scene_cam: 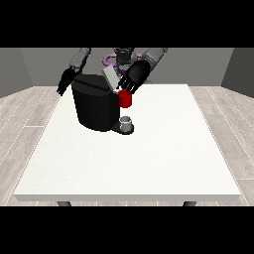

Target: Insert the coffee pod into the coffee machine and close the lid

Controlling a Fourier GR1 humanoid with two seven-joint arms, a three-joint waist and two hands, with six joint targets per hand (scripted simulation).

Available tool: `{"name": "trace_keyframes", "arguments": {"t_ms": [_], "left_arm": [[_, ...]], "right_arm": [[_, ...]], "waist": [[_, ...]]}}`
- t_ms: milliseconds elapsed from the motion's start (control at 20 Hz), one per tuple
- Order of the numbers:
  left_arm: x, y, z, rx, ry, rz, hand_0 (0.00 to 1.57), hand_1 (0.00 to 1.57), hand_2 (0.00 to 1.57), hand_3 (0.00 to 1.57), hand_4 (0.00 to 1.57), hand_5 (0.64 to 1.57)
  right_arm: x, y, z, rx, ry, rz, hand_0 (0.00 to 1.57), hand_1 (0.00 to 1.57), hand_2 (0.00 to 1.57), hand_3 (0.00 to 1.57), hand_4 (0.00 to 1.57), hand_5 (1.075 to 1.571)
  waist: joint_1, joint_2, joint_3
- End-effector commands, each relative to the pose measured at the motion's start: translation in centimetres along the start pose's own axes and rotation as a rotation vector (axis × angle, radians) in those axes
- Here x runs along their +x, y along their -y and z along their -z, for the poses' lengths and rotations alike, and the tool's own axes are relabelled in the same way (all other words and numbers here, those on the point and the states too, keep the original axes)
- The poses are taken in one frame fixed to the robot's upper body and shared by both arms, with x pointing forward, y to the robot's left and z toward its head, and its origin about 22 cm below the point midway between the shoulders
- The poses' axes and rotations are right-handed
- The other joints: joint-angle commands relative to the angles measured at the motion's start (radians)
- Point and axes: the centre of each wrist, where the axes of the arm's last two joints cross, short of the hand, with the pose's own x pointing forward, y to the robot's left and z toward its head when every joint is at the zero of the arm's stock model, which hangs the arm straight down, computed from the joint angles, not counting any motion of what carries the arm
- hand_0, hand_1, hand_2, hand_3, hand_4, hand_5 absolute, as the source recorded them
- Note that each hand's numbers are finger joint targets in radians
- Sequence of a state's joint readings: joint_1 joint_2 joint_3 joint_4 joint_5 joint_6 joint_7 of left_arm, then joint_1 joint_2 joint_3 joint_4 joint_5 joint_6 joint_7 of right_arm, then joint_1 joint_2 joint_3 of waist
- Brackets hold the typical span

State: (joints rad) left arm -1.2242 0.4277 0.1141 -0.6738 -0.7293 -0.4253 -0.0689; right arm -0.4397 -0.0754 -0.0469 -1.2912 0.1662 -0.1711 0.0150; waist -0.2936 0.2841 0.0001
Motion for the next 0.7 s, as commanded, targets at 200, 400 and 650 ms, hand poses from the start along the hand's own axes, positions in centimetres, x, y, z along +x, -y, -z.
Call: {"name": "trace_keyframes", "arguments": {"t_ms": [200,400,650], "left_arm": [[0.9,0.4,0.7,-0.041,-0.011,-0.001,1.2,1.2,1.25,1.2,0.42,1.571],[0.6,-2.2,-0.2,0.038,0.0,0.028,1.2,1.2,1.26,1.2,0.41,1.571],[2.1,-2.3,0.2,0.081,0.057,0.019,1.2,1.2,1.25,1.2,0.37,1.571]], "right_arm": [[-0.4,-1.8,-0.6,-0.011,-0.06,-0.005,0.0,0.0,0.0,0.0,0.13,1.571],[0.8,0.7,0.7,-0.001,0.026,-0.012,0.0,0.0,0.0,0.0,0.12,1.571],[0.4,1.6,1.4,-0.039,0.054,0.006,0.0,0.0,0.0,0.0,0.0,1.571]], "waist": [[-0.001,-0.032,0.0],[-0.02,0.031,0.0002],[0.003,0.069,0.0004]]}}
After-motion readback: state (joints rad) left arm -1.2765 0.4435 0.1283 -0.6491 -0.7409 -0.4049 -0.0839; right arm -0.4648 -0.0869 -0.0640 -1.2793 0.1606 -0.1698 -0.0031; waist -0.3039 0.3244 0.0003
